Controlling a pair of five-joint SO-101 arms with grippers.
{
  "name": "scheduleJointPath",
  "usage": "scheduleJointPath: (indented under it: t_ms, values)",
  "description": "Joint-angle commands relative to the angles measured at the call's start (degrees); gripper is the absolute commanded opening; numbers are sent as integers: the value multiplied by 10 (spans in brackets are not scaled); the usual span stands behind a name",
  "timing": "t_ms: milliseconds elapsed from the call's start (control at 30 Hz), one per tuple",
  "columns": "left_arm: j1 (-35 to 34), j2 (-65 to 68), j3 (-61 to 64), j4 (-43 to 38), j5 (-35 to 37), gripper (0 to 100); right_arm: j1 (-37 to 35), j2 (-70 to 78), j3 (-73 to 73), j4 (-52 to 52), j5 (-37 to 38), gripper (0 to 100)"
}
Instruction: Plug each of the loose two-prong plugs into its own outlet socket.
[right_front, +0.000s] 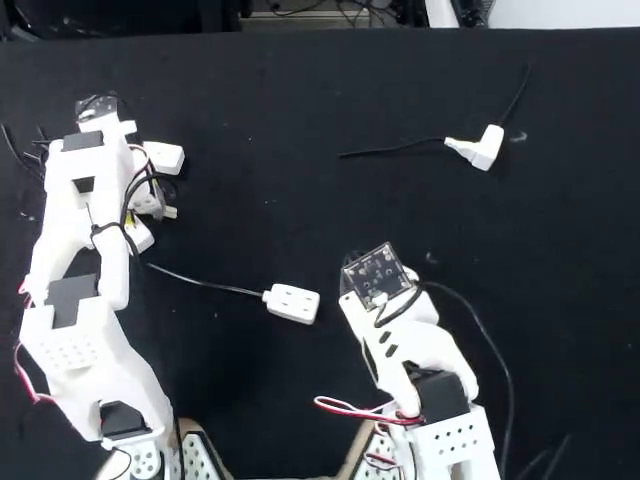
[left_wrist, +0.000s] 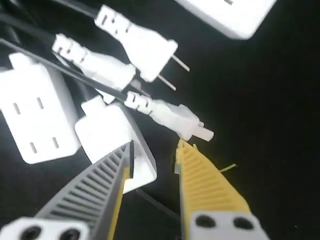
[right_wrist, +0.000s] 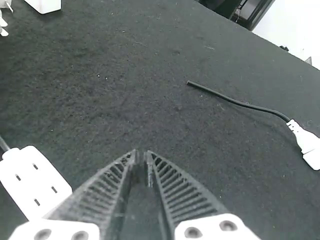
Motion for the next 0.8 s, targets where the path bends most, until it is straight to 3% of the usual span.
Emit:
scheduleJointPath:
  t_ms: [0,267,467,767]
  values:
    - [6,-33,-25,9,18,160,8,-48,-5,4,1,12]
    - [8,-33,-112,55,127,161,8,-46,-5,4,1,12]
    - [25,-30,-118,65,168,161,8,-46,-5,4,1,12]
    - [29,84,-126,22,197,161,8,-46,-5,4,1,12]
